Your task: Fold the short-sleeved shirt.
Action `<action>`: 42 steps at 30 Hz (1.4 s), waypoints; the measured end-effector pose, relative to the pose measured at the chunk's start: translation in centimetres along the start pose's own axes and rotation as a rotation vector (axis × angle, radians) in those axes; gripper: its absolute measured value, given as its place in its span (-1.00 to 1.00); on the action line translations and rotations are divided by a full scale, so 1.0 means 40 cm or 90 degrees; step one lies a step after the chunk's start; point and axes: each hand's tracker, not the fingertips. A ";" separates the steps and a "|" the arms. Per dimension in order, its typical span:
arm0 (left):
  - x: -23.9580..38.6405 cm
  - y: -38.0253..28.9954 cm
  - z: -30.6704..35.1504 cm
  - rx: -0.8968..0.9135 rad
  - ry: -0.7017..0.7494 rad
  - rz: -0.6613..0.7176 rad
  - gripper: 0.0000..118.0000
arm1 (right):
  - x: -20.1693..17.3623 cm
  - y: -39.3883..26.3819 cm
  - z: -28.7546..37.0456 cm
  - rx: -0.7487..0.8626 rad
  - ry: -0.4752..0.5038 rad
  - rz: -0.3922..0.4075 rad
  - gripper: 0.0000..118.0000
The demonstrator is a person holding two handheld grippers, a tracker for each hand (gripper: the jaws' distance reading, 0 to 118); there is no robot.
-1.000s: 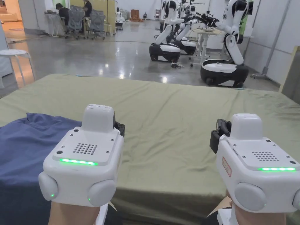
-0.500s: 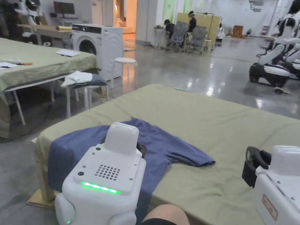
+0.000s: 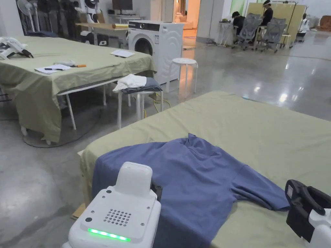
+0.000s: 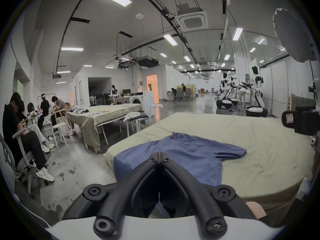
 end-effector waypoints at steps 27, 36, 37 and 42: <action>0.196 0.002 -1.235 -0.459 -0.087 0.015 0.82 | 0.346 -0.151 -0.275 -0.198 -0.082 -0.040 -1.00; 0.285 -0.019 -1.147 -0.407 -0.080 -0.068 -0.88 | 0.405 -0.171 -0.232 -0.208 -0.102 -0.066 -1.00; 0.285 -0.012 -1.132 -0.414 -0.089 -0.056 -0.93 | 0.410 -0.166 -0.220 -0.204 -0.105 -0.071 -1.00; 0.272 0.107 -1.021 -0.330 -0.112 -0.013 -0.94 | 0.431 -0.126 -0.133 -0.166 -0.130 -0.056 -1.00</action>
